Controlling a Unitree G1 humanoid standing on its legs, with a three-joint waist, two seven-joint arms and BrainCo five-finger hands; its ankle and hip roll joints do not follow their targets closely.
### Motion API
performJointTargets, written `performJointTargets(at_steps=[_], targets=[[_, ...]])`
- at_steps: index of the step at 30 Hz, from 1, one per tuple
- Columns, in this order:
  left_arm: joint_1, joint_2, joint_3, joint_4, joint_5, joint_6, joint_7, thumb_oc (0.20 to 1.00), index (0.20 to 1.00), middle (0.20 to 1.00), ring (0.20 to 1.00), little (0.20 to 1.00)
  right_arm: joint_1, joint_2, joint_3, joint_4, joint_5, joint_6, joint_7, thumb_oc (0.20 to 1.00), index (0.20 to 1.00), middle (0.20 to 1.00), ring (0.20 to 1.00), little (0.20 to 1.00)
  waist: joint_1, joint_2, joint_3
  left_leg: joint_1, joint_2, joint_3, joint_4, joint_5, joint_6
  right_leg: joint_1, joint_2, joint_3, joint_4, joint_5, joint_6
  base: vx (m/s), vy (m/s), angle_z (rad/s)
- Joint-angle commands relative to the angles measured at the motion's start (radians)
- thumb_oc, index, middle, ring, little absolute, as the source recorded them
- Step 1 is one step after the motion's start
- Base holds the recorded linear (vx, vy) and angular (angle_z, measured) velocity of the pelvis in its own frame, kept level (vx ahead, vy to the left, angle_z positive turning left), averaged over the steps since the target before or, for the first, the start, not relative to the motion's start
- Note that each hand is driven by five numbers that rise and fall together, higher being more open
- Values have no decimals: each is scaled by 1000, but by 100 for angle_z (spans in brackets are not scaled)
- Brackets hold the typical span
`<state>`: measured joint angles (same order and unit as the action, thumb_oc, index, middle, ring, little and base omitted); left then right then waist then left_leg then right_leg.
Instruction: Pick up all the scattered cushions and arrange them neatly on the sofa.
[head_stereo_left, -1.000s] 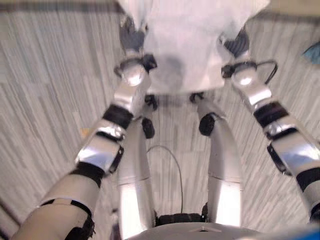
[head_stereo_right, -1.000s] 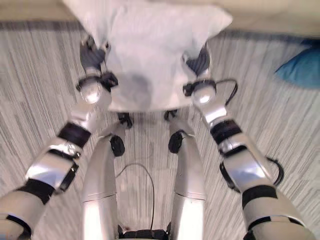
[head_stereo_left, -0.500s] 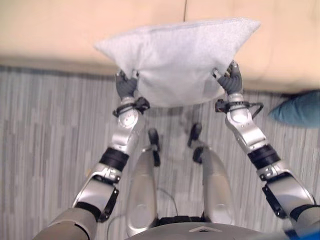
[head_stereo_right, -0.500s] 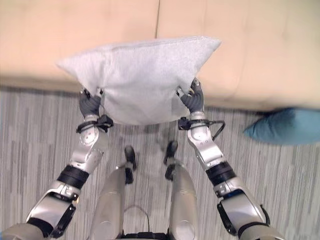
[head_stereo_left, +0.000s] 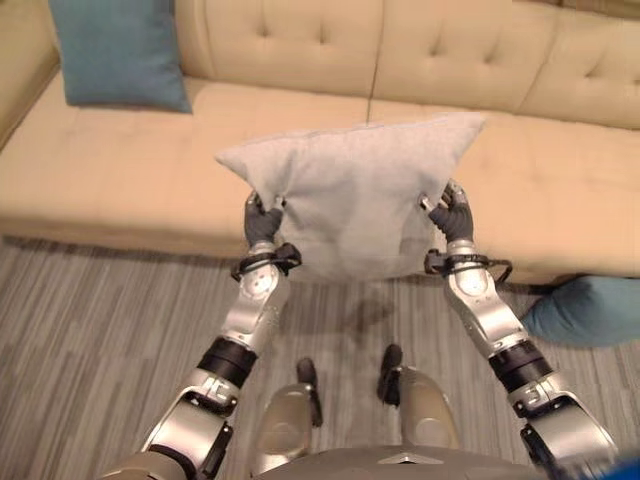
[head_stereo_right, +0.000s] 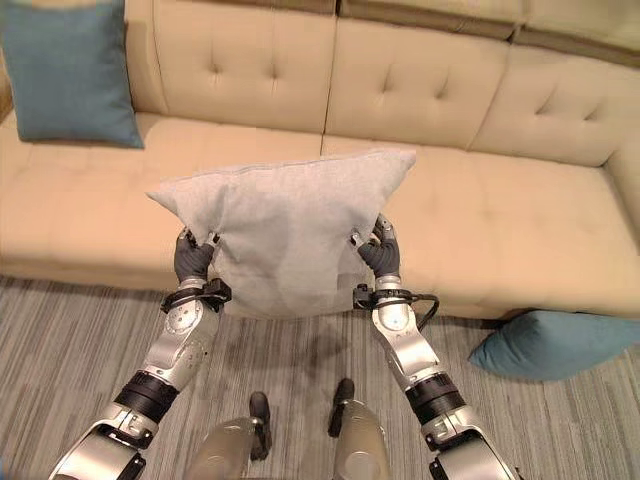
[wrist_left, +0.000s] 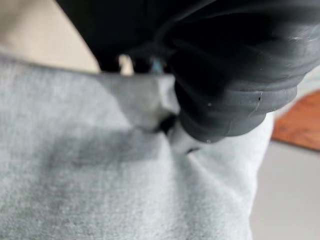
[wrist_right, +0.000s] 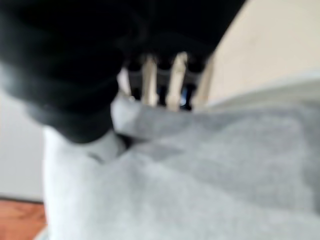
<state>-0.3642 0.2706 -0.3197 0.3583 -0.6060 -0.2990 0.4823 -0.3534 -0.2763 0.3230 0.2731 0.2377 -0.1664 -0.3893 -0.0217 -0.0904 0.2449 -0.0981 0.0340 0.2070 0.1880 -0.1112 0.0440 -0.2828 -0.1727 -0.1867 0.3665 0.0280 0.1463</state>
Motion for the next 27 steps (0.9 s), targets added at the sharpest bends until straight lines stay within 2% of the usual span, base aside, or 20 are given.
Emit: performJointTargets(at_steps=[1, 3, 5, 6, 7, 8, 9, 10, 12, 13, 14, 15, 16, 18, 20, 21, 22, 23, 24, 27], targets=[[-77, -82, -135, -125, 80, -57, -103, 200, 200, 200, 200, 200, -124, 74, 85, -60, -37, -98, 81, 200, 200, 200, 200, 200, -8, 29, -82, 85, -48, -75, -100, 41, -48, 7, 55, -10, -151, 23, 22, 227, -3, 0], [-76, -84, -133, -122, 81, -52, -103, 200, 200, 200, 200, 200, -126, 70, 88, -58, -39, -97, 81, 200, 200, 200, 200, 200, -16, 31, -83, 104, -50, -88, -109, 39, -51, 5, 64, 4, -173, 33, 24, 160, -16, 3], [-59, -95, -133, -110, 74, -53, -118, 200, 200, 200, 200, 200, -111, 50, 89, -63, -53, -91, 88, 200, 200, 200, 200, 200, -39, 24, -103, 131, -66, -125, -116, 30, -57, 34, 106, 85, -212, 35, 21, 329, -86, 50], [-53, -99, -132, -106, 77, -52, -123, 200, 200, 200, 200, 200, -104, 47, 85, -60, -51, -90, 91, 200, 200, 200, 200, 200, -39, 20, -114, 135, -68, -124, -112, 22, -63, 68, 105, 78, -245, 35, 14, 426, -165, 123], [-45, -111, -133, -102, 55, -54, -137, 200, 200, 200, 200, 200, -101, 35, 82, -67, -47, -85, 91, 200, 200, 200, 200, 200, -42, 14, -132, 118, -68, -122, -46, 8, -88, 119, 111, 70, -270, 28, -3, 258, -117, 106], [-45, -111, -133, -102, 55, -54, -137, 200, 200, 200, 200, 200, -101, 35, 82, -67, -47, -85, 91, 200, 200, 200, 200, 200, -44, 15, -132, 115, -67, -124, -40, 5, -89, 120, 111, 67, -271, 28, -3, 247, -140, 76], [-42, -116, -137, -101, 38, -57, -144, 200, 200, 200, 200, 200, -97, 27, 79, -72, -45, -86, 89, 200, 200, 200, 200, 200, -55, 11, -134, 91, -55, -99, 48, 16, -109, 146, 106, 53, -279, 21, -17, 177, -152, 29], [-41, -122, -143, -92, 28, -51, -159, 200, 200, 200, 200, 200, -94, 21, 80, -69, -37, -86, 90, 200, 200, 200, 200, 200, -63, -1, -128, 52, -14, -58, 170, 53, -145, 189, 101, 26, -286, 4, -43, 174, -153, 35], [-42, -122, -145, -93, 21, -51, -162, 200, 200, 200, 200, 200, -94, 20, 81, -71, -32, -85, 88, 200, 200, 200, 200, 200, -63, -4, -123, 33, 4, -42, 223, 65, -154, 205, 100, 8, -284, -7, -55, 114, -113, 83], [-42, -122, -144, -91, 19, -46, -160, 200, 200, 200, 200, 200, -96, 19, 83, -75, -35, -81, 89, 200, 200, 200, 200, 200, -63, -7, -120, 21, 24, -25, 249, 73, -154, 221, 103, -4, -284, -20, -63, 189, -137, 58], [-35, -118, -139, -85, 17, -40, -163, 200, 200, 200, 200, 200, -92, 20, 85, -79, -31, -79, 93, 200, 200, 200, 200, 200, -63, -14, -123, 4, 62, 22, 185, 65, -135, 243, 99, -24, -297, -33, -62, 201, -93, 23], [-34, -117, -139, -85, 21, -38, -162, 200, 200, 200, 200, 200, -91, 21, 84, -81, -34, -78, 97, 200, 200, 200, 200, 200, -60, -20, -128, -8, 63, 30, 146, 52, -123, 255, 95, -29, -304, -39, -58, 301, -53, 31], [-37, -112, -140, -84, 31, -31, -161, 200, 200, 200, 200, 200, -89, 27, 87, -72, -37, -80, 95, 200, 200, 200, 200, 200, -51, -20, -131, -56, 69, 32, 75, 94, -117, 265, 105, -22, -307, -42, -54, 275, 13, 47], [-26, -112, -131, -84, 37, -29, -154, 200, 200, 200, 200, 200, -82, 36, 92, -63, -42, -81, 95, 200, 200, 200, 200, 200, -29, -8, -126, -87, 90, 20, -34, 199, -140, 300, 126, -1, -306, -65, -58, 293, 64, 17], [-21, -112, -130, -89, 35, -29, -157, 200, 200, 200, 200, 200, -79, 35, 91, -65, -44, -80, 95, 200, 200, 200, 200, 200, -25, -6, -125, -83, 94, 30, -63, 222, -145, 311, 131, 3, -307, -73, -59, 208, 83, -33], [-9, -107, -127, -94, 38, -25, -162, 200, 200, 200, 200, 200, -69, 35, 84, -69, -45, -76, 100, 200, 200, 200, 200, 200, -20, -3, -125, -78, 101, 58, -61, 224, -141, 326, 134, 7, -294, -93, -62, 447, 288, -44], [-2, -101, -133, -106, 41, -23, -165, 200, 200, 200, 200, 200, -62, 43, 79, -74, -64, -67, 98, 200, 200, 200, 200, 200, -14, 3, -136, -35, 74, 58, -84, 195, -119, 335, 112, 13, -237, -120, -41, 451, 327, -41], [-3, -103, -137, -109, 41, -22, -163, 200, 200, 200, 200, 200, -61, 48, 78, -75, -64, -68, 98, 200, 200, 200, 200, 200, -11, 4, -139, -32, 71, 64, -77, 191, -114, 328, 103, 16, -209, -117, -33, 519, 542, -41], [-3, -87, -139, -119, 46, -21, -162, 200, 200, 200, 200, 200, -75, 65, 81, -70, -72, -63, 101, 200, 200, 200, 200, 200, -12, 5, -130, 13, 40, 86, -61, 129, -65, 265, 44, 27, -10, -56, 21, 271, 347, -50], [-8, -80, -136, -119, 60, -20, -155, 200, 200, 200, 200, 200, -86, 71, 87, -63, -77, -63, 99, 200, 200, 200, 200, 200, -14, 14, -125, 37, 36, 99, -60, 107, -48, 218, 35, 30, 65, -32, 24, 192, 259, 2]])
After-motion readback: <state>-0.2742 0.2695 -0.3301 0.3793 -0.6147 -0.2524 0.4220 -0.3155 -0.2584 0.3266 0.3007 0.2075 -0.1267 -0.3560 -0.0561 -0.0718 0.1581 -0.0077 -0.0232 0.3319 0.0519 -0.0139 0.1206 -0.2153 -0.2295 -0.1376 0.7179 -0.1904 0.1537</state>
